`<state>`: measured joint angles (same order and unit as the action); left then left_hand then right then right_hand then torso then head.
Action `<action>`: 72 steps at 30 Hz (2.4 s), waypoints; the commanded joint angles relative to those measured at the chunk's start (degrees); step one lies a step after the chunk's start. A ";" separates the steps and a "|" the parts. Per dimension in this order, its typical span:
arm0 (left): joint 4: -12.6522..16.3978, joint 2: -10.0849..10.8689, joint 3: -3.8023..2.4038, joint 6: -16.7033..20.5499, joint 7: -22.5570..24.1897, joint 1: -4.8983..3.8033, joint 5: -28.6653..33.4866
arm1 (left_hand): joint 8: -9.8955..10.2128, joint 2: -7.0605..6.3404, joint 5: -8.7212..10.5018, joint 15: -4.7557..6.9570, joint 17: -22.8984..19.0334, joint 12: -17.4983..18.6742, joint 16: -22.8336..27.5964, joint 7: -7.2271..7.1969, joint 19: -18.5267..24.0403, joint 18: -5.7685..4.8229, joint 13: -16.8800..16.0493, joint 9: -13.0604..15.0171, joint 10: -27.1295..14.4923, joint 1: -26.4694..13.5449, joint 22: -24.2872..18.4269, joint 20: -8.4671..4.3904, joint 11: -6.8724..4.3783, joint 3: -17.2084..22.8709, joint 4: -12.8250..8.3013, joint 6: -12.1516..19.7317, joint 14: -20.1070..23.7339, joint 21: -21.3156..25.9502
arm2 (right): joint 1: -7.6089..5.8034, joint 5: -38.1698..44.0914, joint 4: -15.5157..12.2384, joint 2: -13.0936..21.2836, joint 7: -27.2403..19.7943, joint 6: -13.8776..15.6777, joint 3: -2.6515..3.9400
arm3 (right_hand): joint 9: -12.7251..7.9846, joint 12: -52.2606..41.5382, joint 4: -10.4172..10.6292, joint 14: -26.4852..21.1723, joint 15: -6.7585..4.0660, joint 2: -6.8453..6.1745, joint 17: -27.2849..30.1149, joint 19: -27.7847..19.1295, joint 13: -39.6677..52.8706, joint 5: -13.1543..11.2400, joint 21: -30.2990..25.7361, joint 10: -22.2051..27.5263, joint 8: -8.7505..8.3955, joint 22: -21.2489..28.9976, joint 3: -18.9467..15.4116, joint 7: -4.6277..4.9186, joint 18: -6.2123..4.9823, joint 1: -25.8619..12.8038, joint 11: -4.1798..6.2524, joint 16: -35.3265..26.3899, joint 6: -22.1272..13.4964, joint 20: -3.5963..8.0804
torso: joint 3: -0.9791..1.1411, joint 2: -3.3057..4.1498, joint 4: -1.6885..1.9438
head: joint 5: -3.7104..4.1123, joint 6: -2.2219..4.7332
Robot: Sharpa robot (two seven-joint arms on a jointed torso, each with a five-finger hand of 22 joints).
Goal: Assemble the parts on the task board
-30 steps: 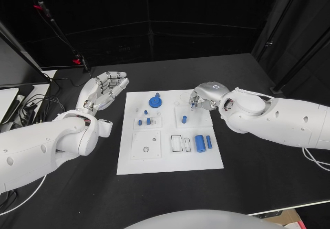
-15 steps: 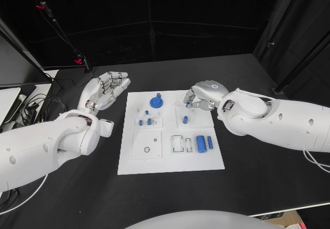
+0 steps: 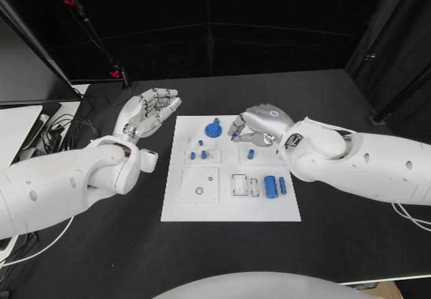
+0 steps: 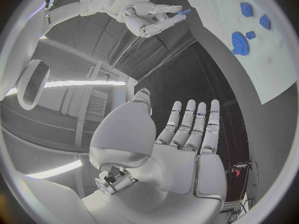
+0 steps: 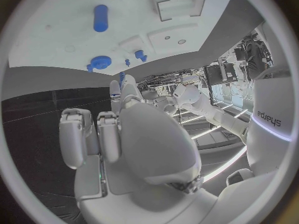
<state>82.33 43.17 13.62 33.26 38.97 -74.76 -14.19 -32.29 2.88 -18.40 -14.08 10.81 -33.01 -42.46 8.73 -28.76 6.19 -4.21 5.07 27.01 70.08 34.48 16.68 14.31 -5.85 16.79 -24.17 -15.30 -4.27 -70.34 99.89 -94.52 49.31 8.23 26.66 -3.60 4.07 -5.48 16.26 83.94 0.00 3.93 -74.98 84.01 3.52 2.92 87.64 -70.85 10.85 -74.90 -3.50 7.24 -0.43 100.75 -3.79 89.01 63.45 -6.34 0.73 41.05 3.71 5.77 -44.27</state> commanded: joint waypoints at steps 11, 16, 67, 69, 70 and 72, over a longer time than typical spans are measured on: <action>-0.05 -0.22 -0.05 -0.29 5.81 -0.08 0.06 | -0.19 0.56 -0.36 0.06 -0.06 -0.34 -0.09 7.80 -0.44 -0.20 0.10 -0.10 -0.20 0.08 -0.08 -0.11 -0.02 -0.40 -0.09 0.34 0.09 -0.37 | -0.03 -1.52 -0.54 -3.91 -1.07 -3.30 -0.02 | -0.05 1.16 -0.11 5.50 -0.14 -0.18 -12.46 4.42 -0.09 -0.13 0.06 -0.26 -0.31 -13.85 0.90 0.18 -0.26 0.63 -0.18 -0.12 0.22 0.34 | -0.02 0.04 -0.09 | -2.58 -1.31; -0.08 -0.25 -0.05 -0.29 5.82 -0.08 0.06 | -0.32 0.63 -0.57 0.06 -0.25 -0.50 -0.27 7.80 -0.46 -0.19 0.15 -0.16 -0.26 0.16 -0.12 -0.11 -0.01 -0.54 -0.08 0.39 0.10 -0.39 | 0.11 -1.75 -0.37 -5.18 -1.01 -4.65 -0.07 | -0.09 1.42 -0.06 5.48 -0.07 -0.21 -12.36 4.35 -0.09 -0.13 -0.05 -0.20 -0.52 -13.79 1.08 0.27 -0.29 0.61 -0.27 -0.16 0.14 0.29 | -0.04 -0.02 -0.08 | -3.07 -1.95; -0.23 -0.57 -0.05 -0.28 5.82 -0.08 0.06 | -0.33 0.64 -0.59 0.06 -0.27 -0.52 -0.29 7.80 -0.46 -0.19 0.15 -0.17 -0.27 0.16 -0.12 -0.11 -0.01 -0.56 -0.08 0.40 0.11 -0.39 | 4.86 1.86 1.23 -9.18 -0.93 -12.49 -0.37 | -0.20 1.99 -0.14 5.45 0.28 -0.22 -12.24 3.88 -0.09 0.03 -0.78 0.26 -1.58 -13.41 2.25 0.72 -0.51 0.70 -0.67 -0.21 -0.34 -0.03 | -0.03 0.01 -0.10 | -3.13 -3.92; -0.23 -0.56 -0.05 -0.27 5.82 -0.08 0.06 | -0.33 0.64 -0.59 0.06 -0.27 -0.52 -0.29 7.80 -0.46 -0.19 0.15 -0.17 -0.27 0.16 -0.12 -0.11 -0.01 -0.56 -0.08 0.40 0.11 -0.39 | 4.87 1.85 1.28 -9.32 -0.78 -12.97 -0.37 | -0.20 2.00 -0.12 5.45 0.30 -0.25 -12.21 3.88 -0.10 0.04 -0.78 0.30 -1.63 -13.41 2.28 0.73 -0.50 0.65 -0.69 -0.23 -0.37 -0.05 | -0.01 0.00 -0.13 | -3.19 -4.03; -0.22 -0.55 -0.05 -0.28 5.82 -0.08 0.06 | -0.33 0.64 -0.59 0.06 -0.27 -0.52 -0.29 7.80 -0.46 -0.19 0.15 -0.17 -0.27 0.16 -0.12 -0.11 -0.01 -0.56 -0.08 0.40 0.11 -0.39 | 4.88 1.84 1.35 -9.39 -0.67 -13.18 -0.37 | -0.20 2.00 -0.12 5.44 0.30 -0.25 -12.21 3.87 -0.10 0.04 -0.78 0.30 -1.63 -13.41 2.29 0.73 -0.51 0.65 -0.69 -0.23 -0.37 -0.05 | -0.01 -0.02 -0.13 | -3.20 -4.07; -0.21 -0.52 -0.05 -0.27 5.82 -0.08 0.06 | -0.33 0.64 -0.59 0.06 -0.27 -0.52 -0.29 7.80 -0.46 -0.19 0.15 -0.17 -0.27 0.16 -0.12 -0.11 -0.01 -0.56 -0.08 0.40 0.11 -0.39 | 4.89 1.83 1.50 -9.54 -0.47 -13.40 -0.37 | -0.21 2.01 -0.12 5.44 0.31 -0.26 -12.19 3.84 -0.10 0.05 -0.84 0.33 -1.66 -13.38 2.32 0.74 -0.52 0.65 -0.69 -0.24 -0.38 -0.06 | -0.03 -0.03 -0.11 | -3.20 -4.10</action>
<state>82.05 42.65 13.62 33.25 38.98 -74.76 -14.18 -32.29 3.11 -18.72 -14.08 10.63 -33.34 -42.46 8.73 -28.76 6.18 -4.13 4.97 27.01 70.31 34.43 16.68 14.31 -6.03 16.60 -24.17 -15.30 -4.27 -65.39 101.02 -93.10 39.86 7.50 14.94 -3.98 3.83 -3.76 16.22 83.94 0.00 3.88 -74.96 84.02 3.52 2.60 87.14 -70.61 9.41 -74.90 -1.54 7.69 -0.43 101.13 -4.02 89.01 63.07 -6.35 0.69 41.06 3.58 2.63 -48.32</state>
